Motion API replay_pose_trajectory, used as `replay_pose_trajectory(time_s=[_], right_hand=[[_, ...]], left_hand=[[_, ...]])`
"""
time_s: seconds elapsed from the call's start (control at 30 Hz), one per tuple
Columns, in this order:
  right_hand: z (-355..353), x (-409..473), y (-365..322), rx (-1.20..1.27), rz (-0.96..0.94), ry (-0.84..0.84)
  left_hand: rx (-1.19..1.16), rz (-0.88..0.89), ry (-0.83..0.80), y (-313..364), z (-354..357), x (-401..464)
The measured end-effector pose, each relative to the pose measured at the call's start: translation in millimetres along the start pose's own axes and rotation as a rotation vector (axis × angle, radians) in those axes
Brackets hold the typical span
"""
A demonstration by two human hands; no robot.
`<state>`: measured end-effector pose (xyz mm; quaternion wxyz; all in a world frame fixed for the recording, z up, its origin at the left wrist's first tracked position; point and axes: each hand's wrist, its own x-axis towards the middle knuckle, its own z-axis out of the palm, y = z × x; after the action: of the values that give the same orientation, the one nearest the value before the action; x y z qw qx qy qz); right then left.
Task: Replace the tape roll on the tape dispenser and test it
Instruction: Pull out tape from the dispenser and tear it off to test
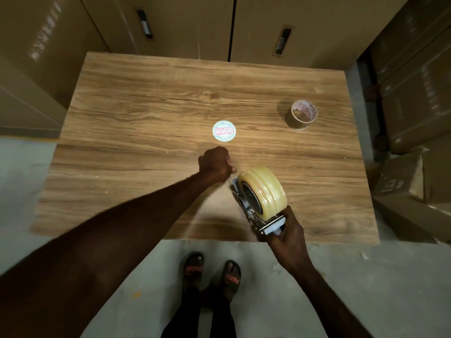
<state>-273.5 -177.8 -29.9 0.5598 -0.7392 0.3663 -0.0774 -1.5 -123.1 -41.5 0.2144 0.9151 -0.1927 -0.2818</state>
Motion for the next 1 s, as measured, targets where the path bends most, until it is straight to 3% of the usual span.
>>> replay_pose_trajectory(time_s=[0.6, 1.0], right_hand=[[-63.2, -106.9, 50.6, -0.158, -0.004, 0.043], [-76.1, -138.6, 81.6, -0.079, 0.035, 0.075]], left_hand=[[0.037, 0.01, 0.065, 0.0, 11.6, -1.8], [0.043, -0.005, 0.066, 2.4, 10.4, -2.6]])
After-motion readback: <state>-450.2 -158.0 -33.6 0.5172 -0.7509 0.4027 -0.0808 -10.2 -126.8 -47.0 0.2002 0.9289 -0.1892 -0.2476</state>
